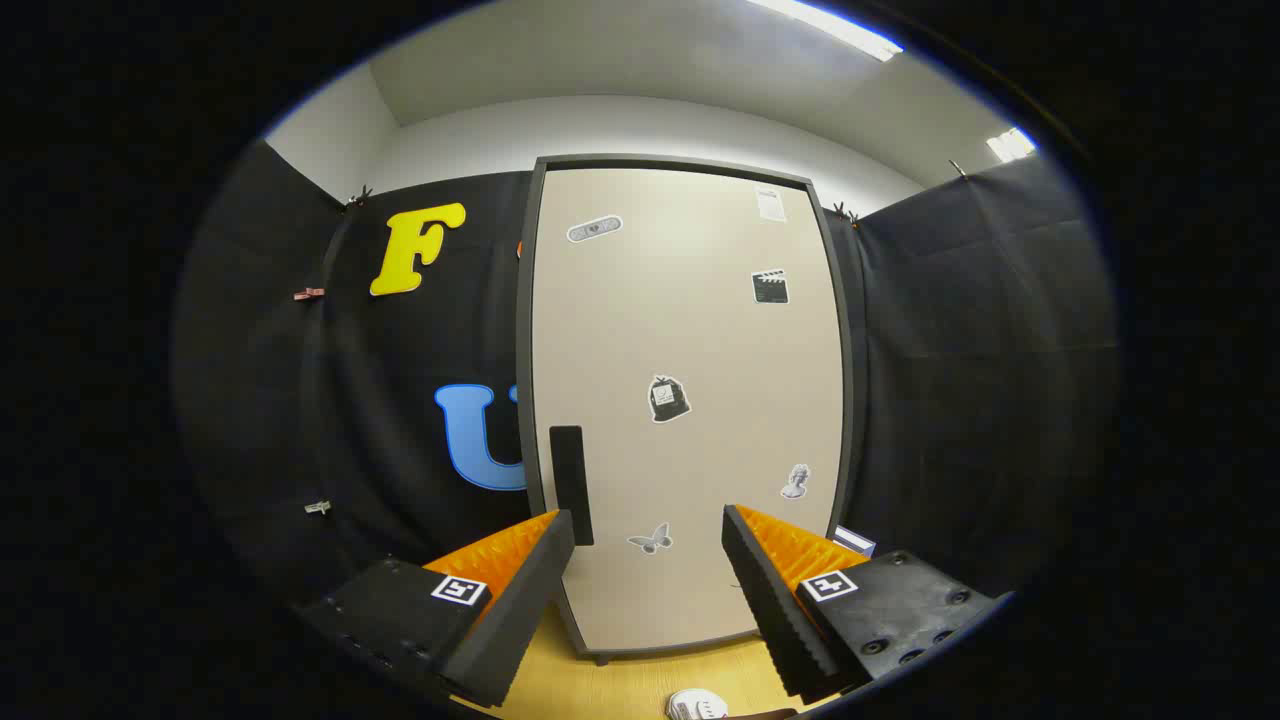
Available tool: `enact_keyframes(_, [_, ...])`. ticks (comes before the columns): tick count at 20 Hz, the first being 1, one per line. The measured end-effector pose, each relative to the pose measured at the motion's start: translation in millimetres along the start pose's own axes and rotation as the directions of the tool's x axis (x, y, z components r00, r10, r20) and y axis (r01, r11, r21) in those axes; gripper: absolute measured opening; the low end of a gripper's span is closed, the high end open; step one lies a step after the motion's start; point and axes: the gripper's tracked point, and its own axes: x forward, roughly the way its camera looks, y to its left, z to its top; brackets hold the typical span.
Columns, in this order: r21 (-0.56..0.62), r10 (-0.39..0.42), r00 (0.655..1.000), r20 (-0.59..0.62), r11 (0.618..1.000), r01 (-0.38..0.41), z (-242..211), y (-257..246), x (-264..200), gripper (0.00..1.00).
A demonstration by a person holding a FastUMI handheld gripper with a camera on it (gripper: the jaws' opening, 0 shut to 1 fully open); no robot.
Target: Open the shoe cabinet door, grab the shoes and put them into the shoe cabinet, then close the shoe cabinet door.
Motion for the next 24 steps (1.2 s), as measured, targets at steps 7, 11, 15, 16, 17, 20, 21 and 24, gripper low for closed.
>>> enact_keyframes(7, [-0.008,0.003,1.000,-0.002,1.000,-0.003,-5,6,3,0.98])
enact_keyframes(11, [-0.008,0.008,1.000,-0.004,1.000,-0.008,-8,10,7,0.98])
enact_keyframes(15, [-0.007,0.013,1.000,-0.004,1.000,-0.013,-8,10,9,0.98])
enact_keyframes(16, [-0.006,0.014,1.000,-0.005,1.000,-0.014,-9,10,9,0.98])
enact_keyframes(17, [-0.004,0.017,1.000,-0.007,1.000,-0.017,-9,11,10,0.98])
enact_keyframes(20, [-0.001,0.025,1.000,-0.010,1.000,-0.025,-10,14,15,0.98])
enact_keyframes(21, [-0.001,0.028,1.000,-0.010,1.000,-0.028,-11,15,18,0.98])
enact_keyframes(24, [0.012,0.047,0.999,-0.021,0.999,-0.046,-16,23,30,0.98])
